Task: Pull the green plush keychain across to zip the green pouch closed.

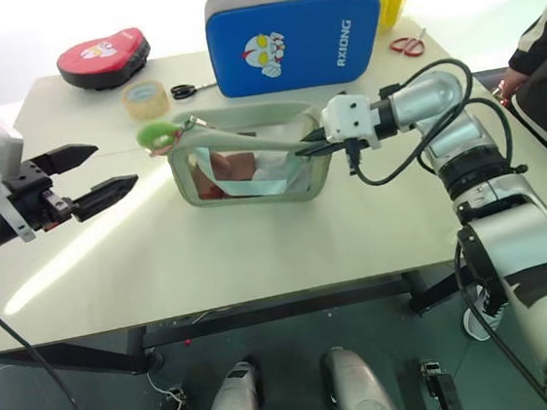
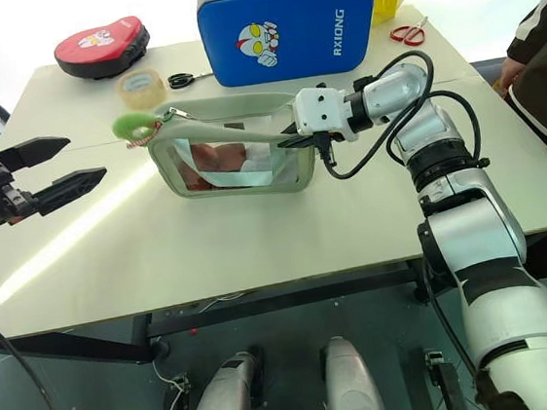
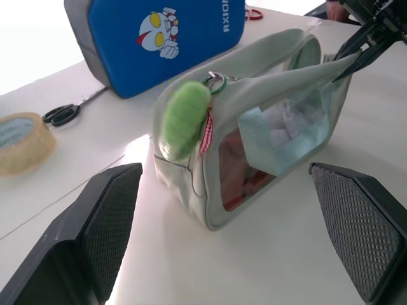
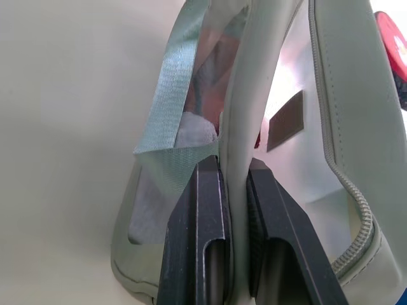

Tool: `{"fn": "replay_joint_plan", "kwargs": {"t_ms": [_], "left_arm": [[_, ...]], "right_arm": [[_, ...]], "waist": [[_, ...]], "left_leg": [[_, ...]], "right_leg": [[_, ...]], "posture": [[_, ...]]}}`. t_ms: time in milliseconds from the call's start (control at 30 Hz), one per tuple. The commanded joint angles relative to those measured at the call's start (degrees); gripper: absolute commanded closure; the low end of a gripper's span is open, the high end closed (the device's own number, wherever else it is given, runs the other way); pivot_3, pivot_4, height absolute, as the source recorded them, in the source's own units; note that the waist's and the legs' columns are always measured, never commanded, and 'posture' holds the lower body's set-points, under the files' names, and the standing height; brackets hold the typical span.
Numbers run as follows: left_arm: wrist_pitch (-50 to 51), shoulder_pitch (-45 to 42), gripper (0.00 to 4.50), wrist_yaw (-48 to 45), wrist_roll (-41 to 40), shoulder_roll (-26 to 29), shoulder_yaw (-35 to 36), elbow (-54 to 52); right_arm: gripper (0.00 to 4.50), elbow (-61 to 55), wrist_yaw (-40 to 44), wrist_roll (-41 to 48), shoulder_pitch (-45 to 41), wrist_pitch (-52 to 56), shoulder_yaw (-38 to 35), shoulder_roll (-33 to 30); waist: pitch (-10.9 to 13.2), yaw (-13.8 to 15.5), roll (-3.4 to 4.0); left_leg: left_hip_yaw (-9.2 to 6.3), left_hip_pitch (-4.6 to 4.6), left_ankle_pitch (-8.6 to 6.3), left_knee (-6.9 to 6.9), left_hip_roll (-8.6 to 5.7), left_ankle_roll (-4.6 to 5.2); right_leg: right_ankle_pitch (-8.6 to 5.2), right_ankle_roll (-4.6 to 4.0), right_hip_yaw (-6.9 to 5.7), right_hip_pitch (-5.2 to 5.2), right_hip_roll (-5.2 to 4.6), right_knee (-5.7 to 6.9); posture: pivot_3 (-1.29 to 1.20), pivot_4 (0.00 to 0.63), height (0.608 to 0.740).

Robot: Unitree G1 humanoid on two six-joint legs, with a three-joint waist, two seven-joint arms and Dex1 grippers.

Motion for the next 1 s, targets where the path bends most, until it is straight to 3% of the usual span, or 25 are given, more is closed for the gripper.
{"fn": "replay_joint_plan", "kwargs": {"t_ms": [33, 400, 767, 867, 1000], "left_arm": [[-1.4, -1.7, 0.0, 0.0, -0.3, 0.8, 0.3, -0.4], [-1.8, -2.4, 0.0, -1.2, 0.3, 1.7, -0.1, 0.9], [-2.5, -3.9, 0.0, -1.9, 0.5, 2.4, -1.8, 1.8], [-2.4, -3.7, 0.0, -1.9, 0.4, 2.7, -1.7, 1.7], [-2.5, -2.8, 0.0, -2.0, 0.3, 2.8, -1.4, 1.7]], "right_arm": [[4.42, -0.5, -2.0, -0.1, -0.5, 0.8, -0.9, 0.8], [4.42, -5.0, 5.7, 6.6, -2.8, 2.6, -5.2, -1.5], [4.42, 0.1, -0.8, 0.2, 2.5, -4.1, -2.1, 0.2], [3.31, 0.9, 0.0, 0.9, 1.1, -2.6, -2.8, -0.2], [1.37, -0.9, 2.1, 2.7, 0.2, 0.0, -3.9, -1.0]], "waist": [[0.0, 0.0, -0.01], [0.0, 0.0, 0.0], [0.0, -0.3, -0.01], [0.0, -0.1, -0.01], [0.0, 0.1, -0.01]], "left_leg": [[0.0, 0.0, 0.0, 0.01, 0.01, 0.0], [0.09, 0.0, -0.01, 0.01, 0.07, -0.01], [0.22, 0.12, -0.05, -0.01, 0.17, 0.0], [0.23, 0.14, -0.07, 0.0, 0.19, 0.0], [0.23, 0.11, -0.08, 0.01, 0.17, 0.0]], "right_leg": [[0.01, -0.02, 0.01, 0.0, 0.01, 0.0], [0.03, -0.04, 0.1, -0.05, 0.07, -0.01], [0.04, -0.07, 0.23, -0.03, 0.16, 0.0], [0.04, -0.07, 0.25, -0.02, 0.18, 0.0], [0.04, -0.07, 0.25, -0.01, 0.17, -0.01]], "posture": [[0.0, 0.15, 0.74], [0.0, 0.15, 0.74], [0.0, 0.15, 0.74], [0.0, 0.15, 0.74], [0.0, 0.15, 0.74]]}}
